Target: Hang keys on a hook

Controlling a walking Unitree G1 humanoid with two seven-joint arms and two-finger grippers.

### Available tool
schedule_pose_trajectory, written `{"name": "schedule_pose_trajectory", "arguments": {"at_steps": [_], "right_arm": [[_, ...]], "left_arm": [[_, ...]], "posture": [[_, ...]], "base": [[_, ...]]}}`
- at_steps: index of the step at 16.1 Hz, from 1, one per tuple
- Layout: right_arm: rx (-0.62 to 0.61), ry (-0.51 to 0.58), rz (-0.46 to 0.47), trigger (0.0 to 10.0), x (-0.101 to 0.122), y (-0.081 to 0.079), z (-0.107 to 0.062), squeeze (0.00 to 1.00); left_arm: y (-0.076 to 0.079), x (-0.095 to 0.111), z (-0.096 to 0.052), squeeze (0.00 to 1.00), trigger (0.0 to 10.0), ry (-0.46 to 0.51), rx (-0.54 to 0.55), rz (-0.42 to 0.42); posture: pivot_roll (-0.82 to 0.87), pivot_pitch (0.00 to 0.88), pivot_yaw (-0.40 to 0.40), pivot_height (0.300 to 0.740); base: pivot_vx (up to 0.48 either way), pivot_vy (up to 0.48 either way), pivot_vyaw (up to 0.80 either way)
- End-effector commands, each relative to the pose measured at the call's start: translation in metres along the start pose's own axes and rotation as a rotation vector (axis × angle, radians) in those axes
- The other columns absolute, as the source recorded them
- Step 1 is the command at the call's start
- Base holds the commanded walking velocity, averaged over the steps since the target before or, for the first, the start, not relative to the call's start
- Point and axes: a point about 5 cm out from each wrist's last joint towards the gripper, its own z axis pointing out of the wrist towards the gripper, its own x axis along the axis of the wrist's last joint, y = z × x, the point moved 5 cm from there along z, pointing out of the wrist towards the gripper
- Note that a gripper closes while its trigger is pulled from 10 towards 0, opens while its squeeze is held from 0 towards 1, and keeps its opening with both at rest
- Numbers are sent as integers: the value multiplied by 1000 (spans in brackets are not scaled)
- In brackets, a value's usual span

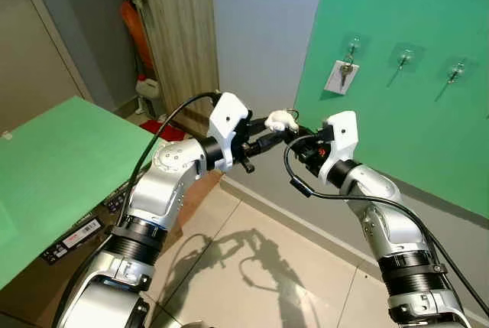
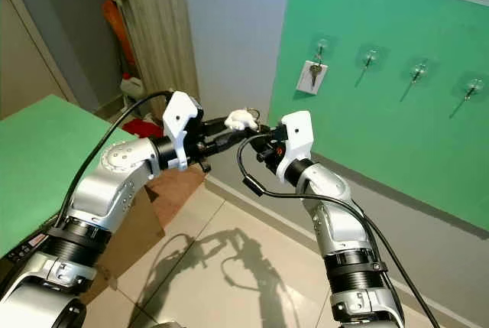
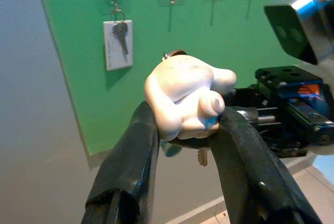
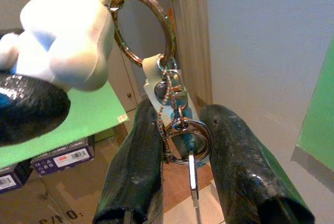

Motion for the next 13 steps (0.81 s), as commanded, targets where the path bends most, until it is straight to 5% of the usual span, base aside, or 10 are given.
{"name": "schedule_pose_trajectory", "arguments": {"at_steps": [1,2,3,4,5,6,7,8,13], "right_arm": [[5,9,4,0,2,0,-2,0],[9,7,3,0,2,-1,-2,0],[11,6,2,0,1,-1,-2,0],[12,4,2,0,1,-1,-2,0],[13,4,2,0,1,-2,-2,0],[14,2,1,0,0,-2,-2,0],[14,1,-1,0,0,-2,-3,0],[14,1,-1,0,0,-1,-3,0],[16,2,-2,0,1,-1,-4,0]], "left_arm": [[-8,13,1,0,0,27,24,31],[-16,16,0,0,0,37,69,29],[-21,16,0,0,1608,38,99,33],[-27,17,0,12,9412,35,134,41],[-28,17,-1,12,9412,34,141,43],[-29,17,-1,251,10000,35,146,42],[-30,17,-1,506,10000,37,148,39],[-30,17,-1,1000,10000,39,150,36],[-30,16,-1,1000,10000,36,147,30]], "posture": [[-13,0,23,740],[-12,0,23,740],[-12,0,23,740],[-12,0,23,740],[-12,0,23,740],[-11,0,23,740],[-12,0,24,740],[-12,0,24,740],[-12,0,26,740]], "base": [[0,0,0],[0,0,0],[0,0,0],[0,0,0],[0,0,0],[0,0,0],[0,0,0],[0,0,0],[0,0,0]]}}
